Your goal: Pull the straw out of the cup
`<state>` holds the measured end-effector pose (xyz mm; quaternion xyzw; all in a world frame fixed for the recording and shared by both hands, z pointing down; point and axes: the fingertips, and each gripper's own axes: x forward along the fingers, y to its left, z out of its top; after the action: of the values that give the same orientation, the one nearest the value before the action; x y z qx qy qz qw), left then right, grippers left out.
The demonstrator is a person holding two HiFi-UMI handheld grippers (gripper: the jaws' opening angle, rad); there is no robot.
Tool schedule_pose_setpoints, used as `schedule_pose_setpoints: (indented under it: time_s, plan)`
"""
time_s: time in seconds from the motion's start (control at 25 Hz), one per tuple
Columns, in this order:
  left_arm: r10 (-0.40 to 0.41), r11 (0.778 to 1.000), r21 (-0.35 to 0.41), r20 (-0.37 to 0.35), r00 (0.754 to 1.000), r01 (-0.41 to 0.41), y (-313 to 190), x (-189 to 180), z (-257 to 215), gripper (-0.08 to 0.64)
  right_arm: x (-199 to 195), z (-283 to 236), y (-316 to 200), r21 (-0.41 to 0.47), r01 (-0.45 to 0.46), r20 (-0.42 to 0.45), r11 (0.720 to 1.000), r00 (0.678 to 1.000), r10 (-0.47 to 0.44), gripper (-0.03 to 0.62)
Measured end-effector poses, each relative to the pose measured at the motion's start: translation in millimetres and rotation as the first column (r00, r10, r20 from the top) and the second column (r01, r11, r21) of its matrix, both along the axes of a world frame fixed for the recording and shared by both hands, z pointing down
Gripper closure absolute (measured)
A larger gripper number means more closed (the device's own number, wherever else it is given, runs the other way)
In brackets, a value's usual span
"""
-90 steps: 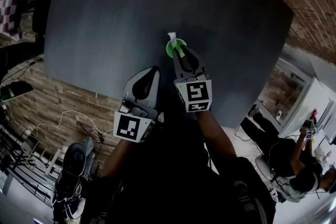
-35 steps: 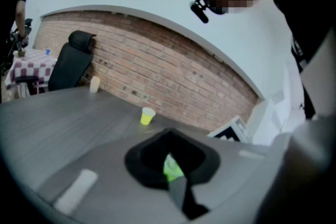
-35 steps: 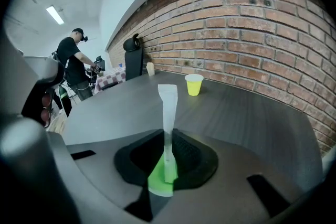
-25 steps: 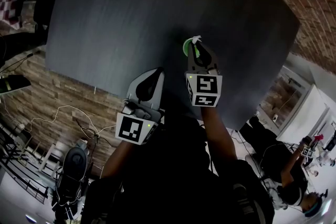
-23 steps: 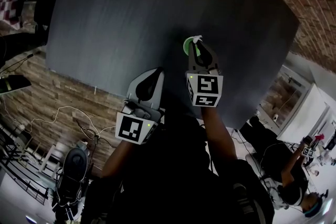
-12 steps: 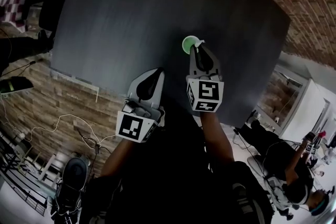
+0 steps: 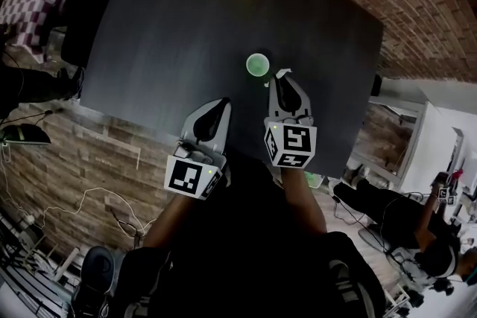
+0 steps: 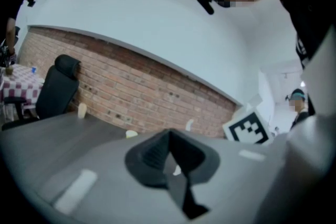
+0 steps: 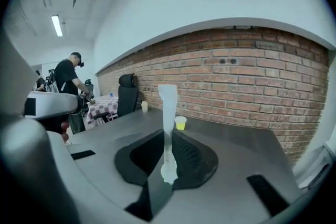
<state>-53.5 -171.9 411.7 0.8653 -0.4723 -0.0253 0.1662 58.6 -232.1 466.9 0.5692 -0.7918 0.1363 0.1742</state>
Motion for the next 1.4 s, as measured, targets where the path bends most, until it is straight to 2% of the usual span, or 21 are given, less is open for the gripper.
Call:
schedule_pose_setpoints:
  time_s: [0.2, 0.4, 0.6, 1.0, 1.4]
  plan:
    - [0.018, 0.996, 0.087, 0.007, 1.0, -0.018, 23, 8, -31, 0.557, 12, -34, 31, 0.071, -0.03, 0.03, 0.997, 0.999, 0.028, 0.548]
    - [0.029, 0.992, 0.124, 0.0, 1.0, -0.029, 62, 8, -51, 0.555, 13, -60, 73, 0.114, -0.042, 0.056, 0.993, 0.998, 0.036, 0.548]
    - [0.055, 0.984, 0.166, 0.027, 0.998, -0.058, 112, 6, -66, 0.557, 6, -74, 125, 0.137, -0.046, 0.068, 0.989, 0.997, 0.037, 0.548]
    - [0.097, 0.983, 0.152, 0.033, 0.995, -0.101, 195, -13, -67, 0.557, -10, -85, 235, 0.144, -0.083, 0.098, 0.986, 0.993, 0.069, 0.548]
    - [0.144, 0.98, 0.135, 0.012, 0.99, -0.144, 242, -12, -67, 0.557, -16, -100, 290, 0.169, -0.084, 0.1, 0.982, 0.993, 0.068, 0.548]
